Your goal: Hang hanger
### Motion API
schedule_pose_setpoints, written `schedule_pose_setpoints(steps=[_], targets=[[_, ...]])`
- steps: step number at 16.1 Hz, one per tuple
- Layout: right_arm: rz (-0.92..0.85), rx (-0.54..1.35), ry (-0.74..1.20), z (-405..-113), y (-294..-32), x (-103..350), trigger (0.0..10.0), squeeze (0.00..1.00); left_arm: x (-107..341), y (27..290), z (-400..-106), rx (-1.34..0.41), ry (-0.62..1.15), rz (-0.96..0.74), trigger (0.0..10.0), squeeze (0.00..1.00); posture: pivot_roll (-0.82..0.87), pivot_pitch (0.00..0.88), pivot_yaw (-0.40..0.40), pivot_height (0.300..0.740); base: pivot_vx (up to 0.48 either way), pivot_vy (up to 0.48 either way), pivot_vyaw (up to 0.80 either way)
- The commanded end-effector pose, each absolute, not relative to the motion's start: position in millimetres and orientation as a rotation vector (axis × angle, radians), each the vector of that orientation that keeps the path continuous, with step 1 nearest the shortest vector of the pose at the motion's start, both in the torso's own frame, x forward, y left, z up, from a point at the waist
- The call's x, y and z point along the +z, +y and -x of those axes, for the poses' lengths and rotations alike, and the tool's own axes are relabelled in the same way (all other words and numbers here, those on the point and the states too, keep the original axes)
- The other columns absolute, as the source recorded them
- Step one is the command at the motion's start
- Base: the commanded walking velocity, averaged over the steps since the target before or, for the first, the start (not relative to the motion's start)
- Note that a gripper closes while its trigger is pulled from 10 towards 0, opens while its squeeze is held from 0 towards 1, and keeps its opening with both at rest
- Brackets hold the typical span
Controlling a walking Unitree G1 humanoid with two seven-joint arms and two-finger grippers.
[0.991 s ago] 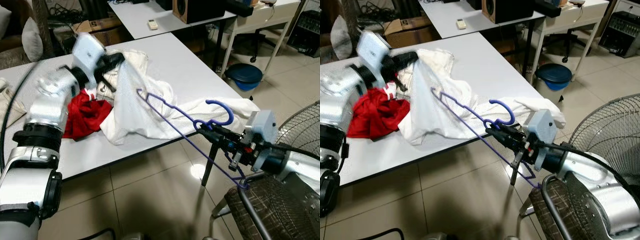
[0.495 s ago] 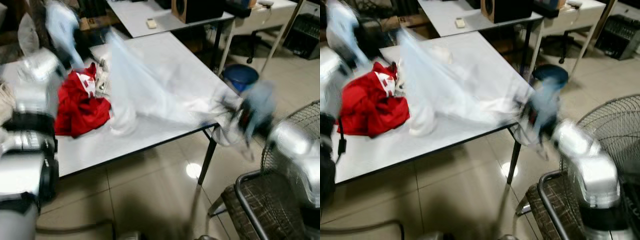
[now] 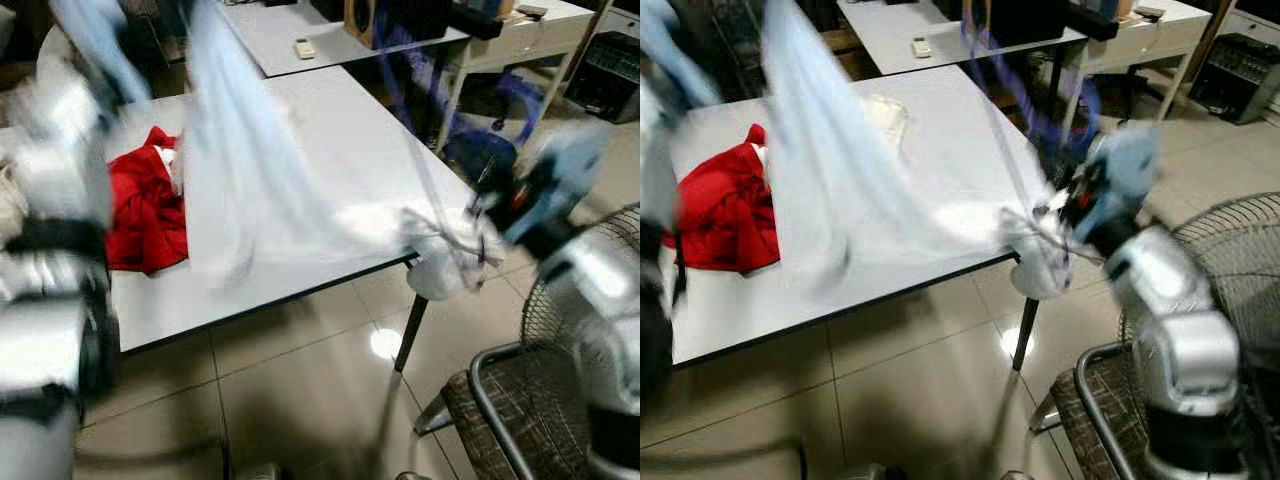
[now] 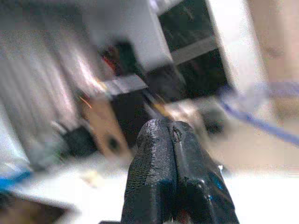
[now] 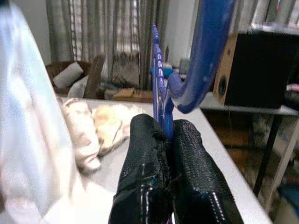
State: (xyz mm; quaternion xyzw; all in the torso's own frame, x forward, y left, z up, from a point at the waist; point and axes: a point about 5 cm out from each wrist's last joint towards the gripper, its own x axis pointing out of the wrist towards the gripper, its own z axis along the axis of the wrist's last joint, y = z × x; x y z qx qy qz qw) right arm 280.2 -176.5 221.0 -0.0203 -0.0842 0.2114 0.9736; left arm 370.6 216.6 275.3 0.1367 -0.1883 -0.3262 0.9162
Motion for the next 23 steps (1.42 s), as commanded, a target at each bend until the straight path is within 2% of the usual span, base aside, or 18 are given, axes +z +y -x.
schedule_pose_setpoints(steps=[1,3,5,6,7,8,9,10,11,12,15,18,19,22,23], targets=[[0.042,0.419,-0.189,-276,-175,225,10.0,0.00,264,211,-366,-0.745,-0.326,-0.312,0.0,0.00,-0.12,0.000,0.063,0.740,0.000,0.000,0.00],[0.025,0.374,-0.143,-273,-176,212,10.0,0.00,218,201,-361,-0.718,-0.159,-0.342,0.0,0.00,-0.11,0.000,0.055,0.740,0.000,0.000,0.00],[0.005,0.344,-0.108,-275,-172,202,10.0,0.00,191,172,-369,-0.619,-0.127,-0.293,0.0,0.00,-0.10,0.000,0.051,0.740,0.000,0.000,0.00],[0.007,0.333,-0.095,-278,-169,198,10.0,0.00,187,150,-376,-0.596,-0.135,-0.258,0.0,0.00,-0.10,0.000,0.051,0.740,0.000,0.000,0.00],[0.006,0.324,-0.090,-278,-168,197,10.0,0.00,187,133,-375,-0.634,-0.142,-0.240,0.0,0.00,-0.10,0.000,0.060,0.740,0.000,0.000,0.00],[0.005,0.304,-0.082,-278,-167,195,10.0,0.00,185,109,-371,-0.745,-0.138,-0.213,0.0,0.00,-0.10,0.000,0.069,0.740,0.000,0.000,0.00],[-0.001,0.285,-0.072,-276,-167,192,10.0,0.00,175,91,-365,-0.846,-0.090,-0.217,6.5,0.00,-0.11,0.000,0.076,0.740,0.000,0.000,0.00],[-0.002,0.273,-0.058,-273,-167,188,10.0,0.00,163,85,-358,-0.938,-0.033,-0.251,10.0,0.00,-0.13,0.000,0.095,0.740,0.000,0.000,0.00],[0.000,0.268,-0.052,-272,-167,186,10.0,0.00,160,84,-357,-0.957,-0.016,-0.263,10.0,0.96,-0.13,0.000,0.102,0.740,0.000,0.000,0.00],[-0.004,0.253,-0.039,-268,-168,183,10.0,0.00,156,87,-354,-0.986,0.009,-0.272,10.0,1.00,-0.14,0.000,0.111,0.740,0.000,0.000,0.00],[-0.009,0.201,-0.022,-261,-170,177,10.0,0.00,163,94,-347,-1.074,0.004,-0.250,10.0,1.00,-0.17,0.000,0.123,0.740,0.000,0.000,0.00],[-0.021,0.190,-0.042,-264,-165,181,10.0,0.00,192,115,-353,-0.946,-0.103,-0.129,10.0,1.00,-0.18,0.000,0.134,0.740,0.000,0.000,0.00],[-0.035,0.190,-0.071,-265,-163,187,10.0,0.00,196,122,-350,-0.851,-0.118,-0.076,10.0,1.00,-0.17,0.000,0.125,0.740,0.000,0.000,0.00],[-0.066,0.173,-0.071,-262,-164,184,10.0,0.00,186,129,-339,-0.733,-0.088,0.000,10.0,1.00,-0.16,0.015,0.096,0.740,0.000,0.000,0.00],[-0.081,0.173,-0.057,-258,-164,178,10.0,0.00,173,130,-326,-0.701,-0.058,-0.031,10.0,1.00,-0.15,0.033,0.048,0.740,0.000,0.000,0.00]])
